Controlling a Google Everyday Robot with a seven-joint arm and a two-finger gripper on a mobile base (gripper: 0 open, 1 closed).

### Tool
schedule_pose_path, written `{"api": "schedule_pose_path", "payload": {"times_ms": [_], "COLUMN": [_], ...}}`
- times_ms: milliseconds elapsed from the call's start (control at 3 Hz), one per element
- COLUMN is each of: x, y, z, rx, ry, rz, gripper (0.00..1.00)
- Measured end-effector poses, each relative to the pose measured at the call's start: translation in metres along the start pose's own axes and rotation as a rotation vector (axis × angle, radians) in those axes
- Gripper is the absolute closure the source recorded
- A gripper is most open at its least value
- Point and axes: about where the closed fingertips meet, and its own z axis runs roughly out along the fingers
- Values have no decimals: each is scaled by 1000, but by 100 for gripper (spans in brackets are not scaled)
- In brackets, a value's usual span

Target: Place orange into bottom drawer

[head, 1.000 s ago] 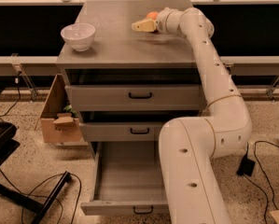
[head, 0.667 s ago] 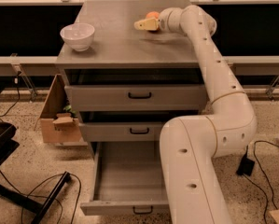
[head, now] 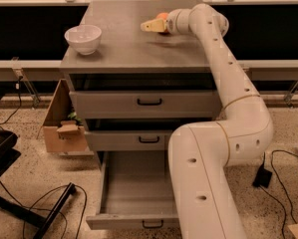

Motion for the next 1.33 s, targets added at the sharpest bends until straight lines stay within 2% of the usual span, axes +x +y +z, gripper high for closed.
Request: {"api": "schedule_pose_path", "payload": {"times_ms": [333,1000,1333], "x": [0,3,3], "y": [4,7,7], "z": [3,6,6], "rx": [-10,-15,-15], "ry": [-6,-3,-3], "rz": [26,39,39], "gripper": [17,64,95]}}
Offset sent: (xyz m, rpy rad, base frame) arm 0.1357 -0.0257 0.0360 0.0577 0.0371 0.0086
